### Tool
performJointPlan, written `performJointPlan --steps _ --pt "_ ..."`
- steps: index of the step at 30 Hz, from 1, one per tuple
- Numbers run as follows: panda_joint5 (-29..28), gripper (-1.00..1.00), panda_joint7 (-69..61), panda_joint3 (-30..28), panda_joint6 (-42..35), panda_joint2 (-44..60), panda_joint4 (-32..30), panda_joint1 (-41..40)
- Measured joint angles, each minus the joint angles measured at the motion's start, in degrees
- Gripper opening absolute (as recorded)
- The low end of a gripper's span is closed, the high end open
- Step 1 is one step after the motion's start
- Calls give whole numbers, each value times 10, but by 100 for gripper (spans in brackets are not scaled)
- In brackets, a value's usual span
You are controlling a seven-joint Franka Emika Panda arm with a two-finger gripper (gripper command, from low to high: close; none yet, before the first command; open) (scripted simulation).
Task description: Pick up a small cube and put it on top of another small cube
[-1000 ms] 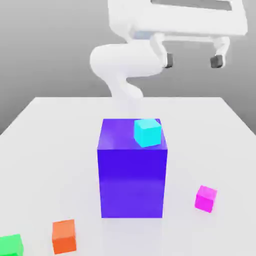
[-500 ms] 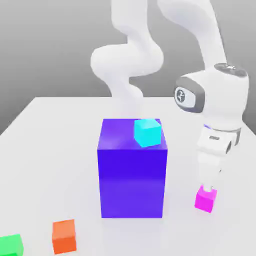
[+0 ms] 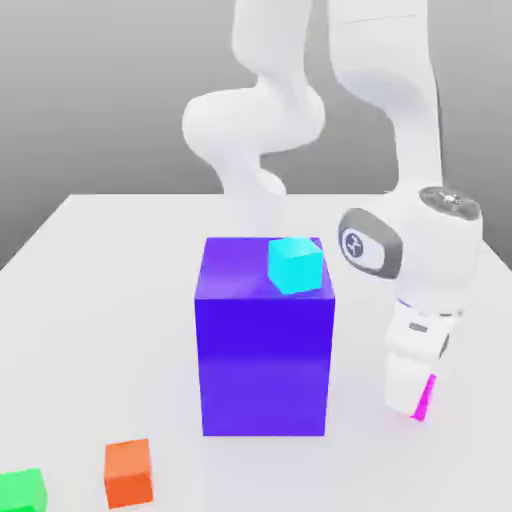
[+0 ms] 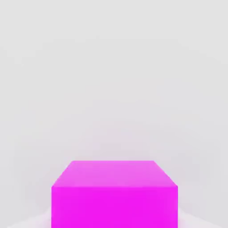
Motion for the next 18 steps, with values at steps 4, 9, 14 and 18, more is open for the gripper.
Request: performJointPlan --steps 4,9,14,18 --pt "50 -100 -32 14 -55 -55 0 -12" --pt "116 -100 -47 -35 -115 -31 78 -83" --pt "145 -100 -38 -111 -163 9 157 -166" --pt "162 -100 -30 -166 -194 34 210 -224"
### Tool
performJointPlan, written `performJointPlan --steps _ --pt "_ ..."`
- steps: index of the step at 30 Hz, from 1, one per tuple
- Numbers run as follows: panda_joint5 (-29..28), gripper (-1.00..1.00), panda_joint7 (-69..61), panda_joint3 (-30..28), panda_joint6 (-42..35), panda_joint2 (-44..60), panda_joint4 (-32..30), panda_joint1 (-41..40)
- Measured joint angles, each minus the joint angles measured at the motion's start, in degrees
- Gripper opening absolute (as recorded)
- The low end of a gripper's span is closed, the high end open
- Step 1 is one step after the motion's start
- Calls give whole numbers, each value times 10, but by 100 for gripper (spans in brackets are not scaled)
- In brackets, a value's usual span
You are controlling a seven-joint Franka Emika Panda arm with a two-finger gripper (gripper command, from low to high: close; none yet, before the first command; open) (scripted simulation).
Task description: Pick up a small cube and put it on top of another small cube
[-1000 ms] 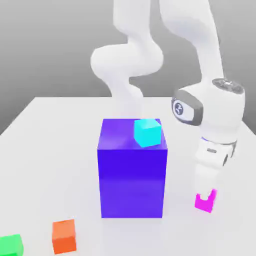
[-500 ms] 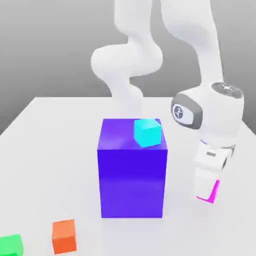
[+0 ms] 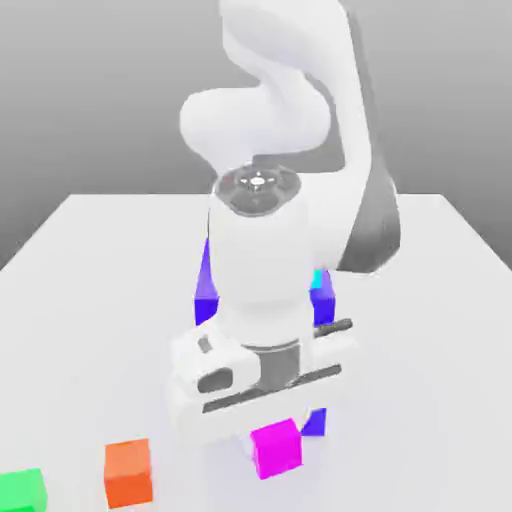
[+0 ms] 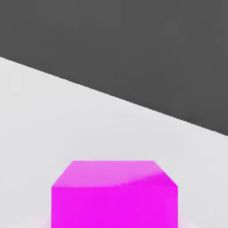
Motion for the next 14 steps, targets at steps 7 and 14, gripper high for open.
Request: performJointPlan --steps 7,14 --pt "25 -100 16 -83 -26 67 93 -99" --pt "49 100 5 -77 3 117 113 -124"
